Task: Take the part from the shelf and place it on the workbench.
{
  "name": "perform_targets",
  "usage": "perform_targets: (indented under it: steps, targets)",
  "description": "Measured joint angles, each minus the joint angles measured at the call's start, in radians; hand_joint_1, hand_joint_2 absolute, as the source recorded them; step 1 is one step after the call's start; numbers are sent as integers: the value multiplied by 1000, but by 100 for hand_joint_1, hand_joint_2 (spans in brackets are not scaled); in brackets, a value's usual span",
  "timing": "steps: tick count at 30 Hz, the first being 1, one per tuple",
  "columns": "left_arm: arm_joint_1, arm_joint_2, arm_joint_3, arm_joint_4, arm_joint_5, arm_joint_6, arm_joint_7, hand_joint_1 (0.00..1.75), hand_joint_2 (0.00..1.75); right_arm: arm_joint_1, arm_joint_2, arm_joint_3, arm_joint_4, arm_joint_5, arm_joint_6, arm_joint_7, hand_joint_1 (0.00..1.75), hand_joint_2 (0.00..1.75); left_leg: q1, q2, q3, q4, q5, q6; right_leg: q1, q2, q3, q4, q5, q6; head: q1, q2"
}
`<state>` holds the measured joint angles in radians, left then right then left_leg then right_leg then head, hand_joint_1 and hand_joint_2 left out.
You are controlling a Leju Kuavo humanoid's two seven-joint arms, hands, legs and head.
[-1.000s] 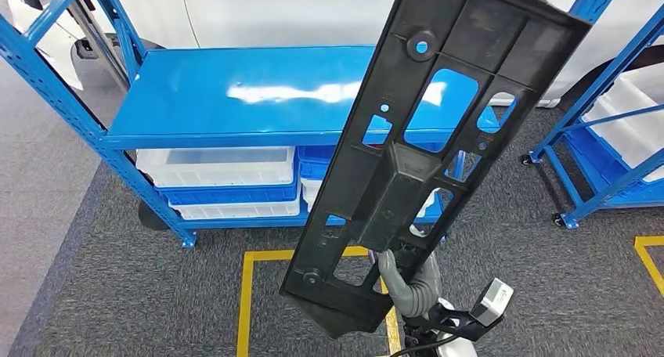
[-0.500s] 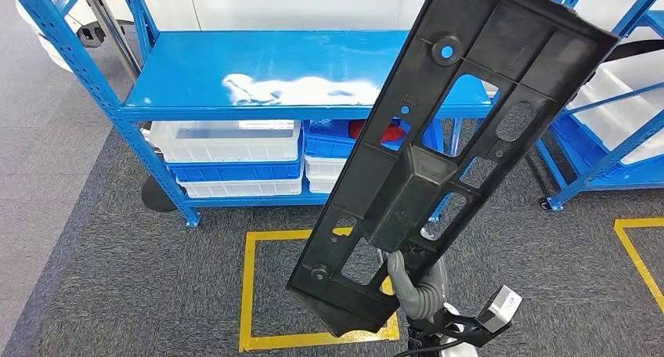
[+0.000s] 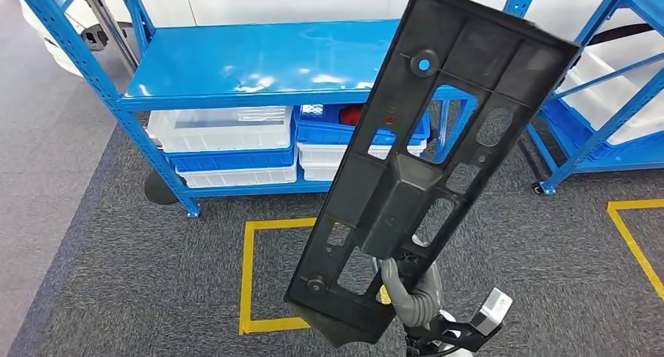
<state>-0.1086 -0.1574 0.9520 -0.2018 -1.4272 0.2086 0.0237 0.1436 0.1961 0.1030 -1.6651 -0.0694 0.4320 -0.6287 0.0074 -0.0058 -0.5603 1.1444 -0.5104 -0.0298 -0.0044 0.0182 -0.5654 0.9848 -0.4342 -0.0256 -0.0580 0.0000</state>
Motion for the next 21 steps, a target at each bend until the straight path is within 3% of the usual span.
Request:
perform_targets:
  steps: [2, 4, 6, 7, 9, 11, 12, 13, 14, 15, 17, 19, 21]
  targets:
    - [8, 3, 0, 0, -12, -16, 24, 0, 175, 5, 4, 0, 4, 11, -2, -6, 175, 175, 2, -24, 82, -129, 6, 7, 2, 13, -17, 14, 8, 9, 0, 0]
    - [11, 4, -1, 0, -21, -30, 38, 0, 175, 12, 8, 0, 4, 20, -8, -12, 175, 175, 0, -29, 99, -165, -4, 16, 3, 24, -28, 20, 17, 20, 0, 0]
    - [9, 3, -4, 0, -30, -39, 41, 0, 175, 22, 10, 0, -2, 25, -17, -13, 175, 175, 2, -14, 93, -168, 4, 30, 3, 26, -37, 27, 17, 31, 0, 0]
    - [9, 3, -6, 0, -35, -41, 40, 0, 175, 26, 10, 0, -7, 28, -21, -13, 175, 175, 3, -5, 90, -169, 9, 39, 2, 19, -47, 47, 2, 37, 0, 0]
    - [9, 3, -11, 0, -40, -39, 30, 0, 175, 30, 10, 0, -20, 32, -25, -8, 175, 175, 4, 13, 82, -171, 17, 49, -1, -1, -94, 151, -62, 47, 0, 0]
    - [10, 3, -15, 0, -39, -31, 8, 0, 175, 35, 10, -2, -29, 34, -31, 2, 175, 175, 2, 33, 73, -169, 21, 51, -4, -9, -151, 287, -122, 55, 0, 0]
    - [9, 3, -16, 0, -37, -24, -6, 0, 175, 38, 10, -3, -33, 34, -33, 8, 175, 175, 2, 43, 71, -168, 22, 51, -6, -11, -161, 318, -127, 57, 0, 0]
    - [7, 3, -18, 0, -36, -18, -21, 0, 175, 41, 10, -5, -36, 34, -35, 15, 175, 175, 2, 52, 69, -167, 23, 50, -7, -13, -151, 310, -114, 57, 0, 0]
    - [3, 3, -20, 0, -35, -13, -34, 0, 175, 44, 10, -7, -41, 36, -34, 21, 175, 175, 2, 60, 69, -165, 22, 50, -8, -19, -121, 260, -85, 56, 0, 0]
    - [-3, 3, -22, 0, -34, -9, -44, 0, 175, 46, 10, -8, -47, 39, -34, 27, 175, 175, 2, 67, 70, -163, 21, 48, -7, -33, -78, 184, -52, 52, 0, 0]
    - [-17, 1, -26, 0, -35, -7, -56, 0, 175, 46, 11, -9, -62, 47, -33, 38, 175, 175, -3, 78, 69, -159, 19, 39, 2, -68, -14, 60, -16, 38, 0, 0]
    - [-29, -1, -29, 0, -37, -8, -58, 0, 175, 50, 12, -11, -76, 51, -31, 44, 175, 175, -7, 92, 66, -158, 18, 28, 11, -78, -5, 27, -17, 24, 0, 0]
    - [-38, -5, -32, 0, -42, -9, -52, 0, 175, 58, 14, -17, -91, 51, -28, 46, 175, 175, -6, 100, 66, -156, 13, 17, 7, -59, -10, 23, -11, 11, 0, 0]
